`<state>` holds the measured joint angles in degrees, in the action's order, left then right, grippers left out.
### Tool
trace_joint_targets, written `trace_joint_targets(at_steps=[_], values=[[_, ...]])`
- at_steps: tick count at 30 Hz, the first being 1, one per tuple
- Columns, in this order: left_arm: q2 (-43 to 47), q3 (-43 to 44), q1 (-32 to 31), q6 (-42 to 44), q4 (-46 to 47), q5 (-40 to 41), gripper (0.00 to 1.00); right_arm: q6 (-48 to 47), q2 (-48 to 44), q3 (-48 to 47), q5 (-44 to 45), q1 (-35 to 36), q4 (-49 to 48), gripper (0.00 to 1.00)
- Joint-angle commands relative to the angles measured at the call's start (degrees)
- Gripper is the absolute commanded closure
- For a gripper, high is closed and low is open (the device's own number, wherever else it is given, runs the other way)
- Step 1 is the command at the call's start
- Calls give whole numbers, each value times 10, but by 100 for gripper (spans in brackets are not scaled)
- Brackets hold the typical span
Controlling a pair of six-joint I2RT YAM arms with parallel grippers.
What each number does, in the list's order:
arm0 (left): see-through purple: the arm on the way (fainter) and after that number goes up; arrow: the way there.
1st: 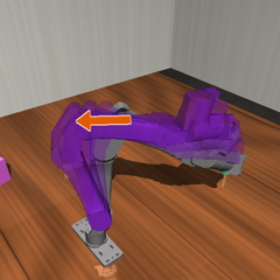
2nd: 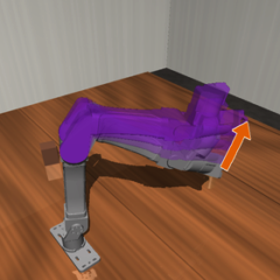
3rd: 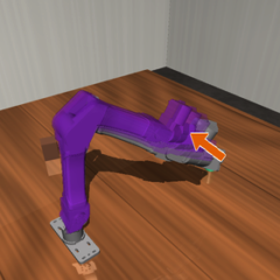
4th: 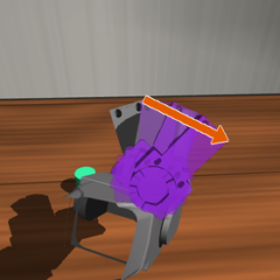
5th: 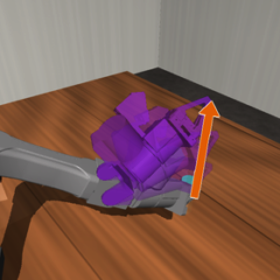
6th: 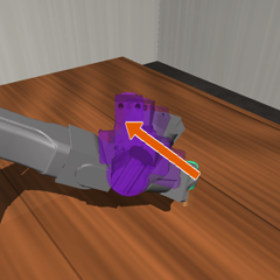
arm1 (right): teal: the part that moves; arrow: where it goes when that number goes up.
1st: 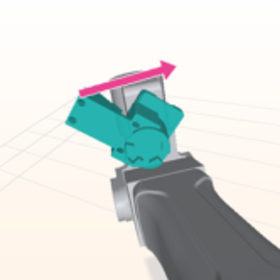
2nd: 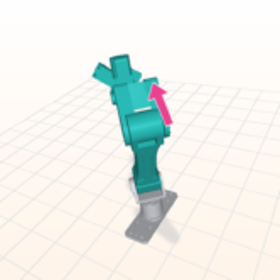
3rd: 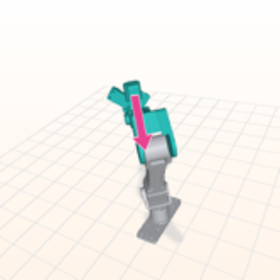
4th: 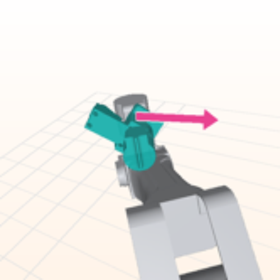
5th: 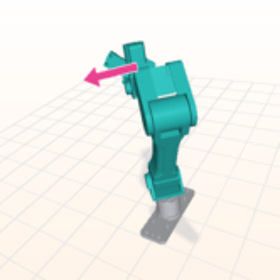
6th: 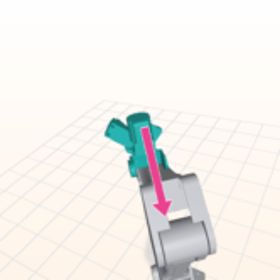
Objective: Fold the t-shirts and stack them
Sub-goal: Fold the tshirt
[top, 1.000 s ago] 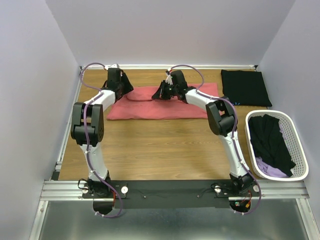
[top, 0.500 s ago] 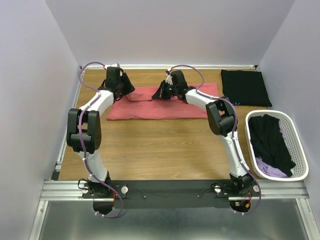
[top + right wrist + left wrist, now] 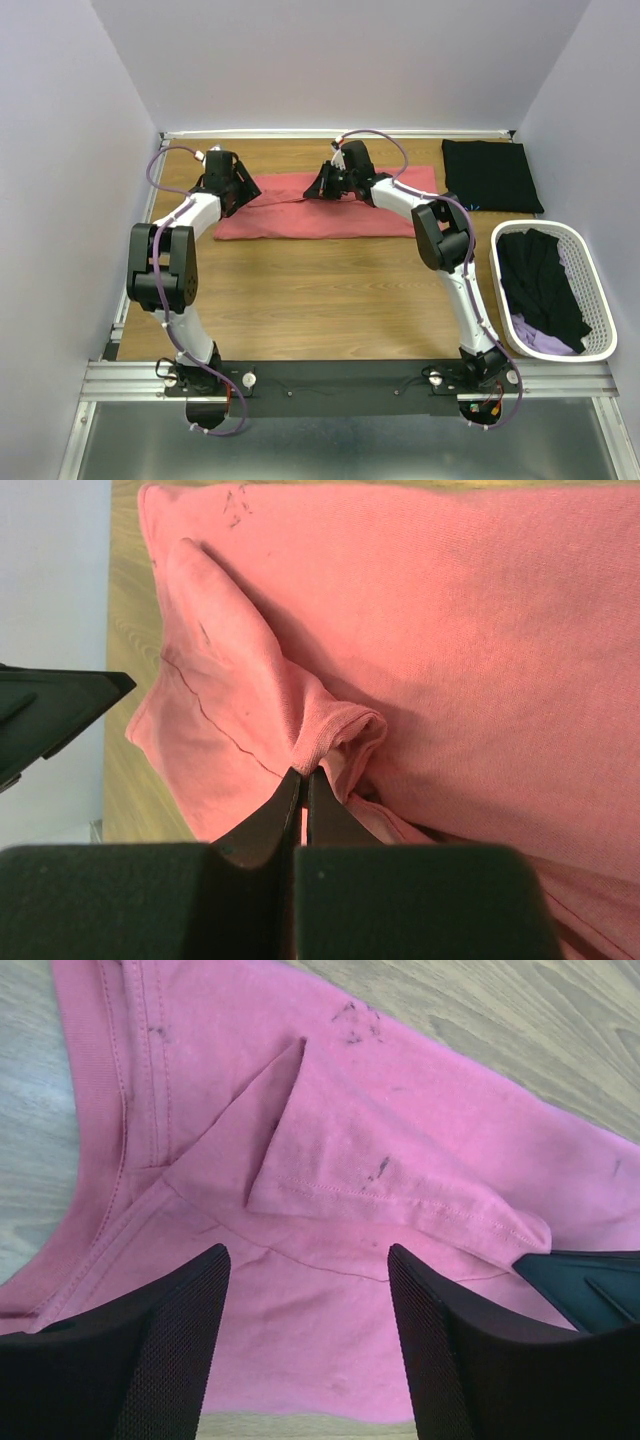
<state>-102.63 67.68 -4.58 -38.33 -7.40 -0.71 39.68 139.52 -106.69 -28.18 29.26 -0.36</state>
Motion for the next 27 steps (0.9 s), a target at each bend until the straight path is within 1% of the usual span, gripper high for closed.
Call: trace_joint_targets(at_steps=[1,2,3,6,9,18,27], values=[[-14,0,-2,-9,27,10,32,6,2,-9,-17,-1,1,94],[-17,2,-2,-9,27,11,35,6,1,-9,-17,-1,1,94],[-21,9,-2,-7,27,11,41,7,2,-10,-18,0,1,94],[-39,29,-2,-3,10,15,51,7,5,-11,-20,-1,1,94],[-61,50,-1,-2,-7,30,55,7,5,-12,-20,-1,1,94],[-98,71,2,1,-30,68,55,6,7,-11,-20,-1,1,94],[-120,84,2,6,-30,58,55,7,9,-12,-20,-1,0,94]])
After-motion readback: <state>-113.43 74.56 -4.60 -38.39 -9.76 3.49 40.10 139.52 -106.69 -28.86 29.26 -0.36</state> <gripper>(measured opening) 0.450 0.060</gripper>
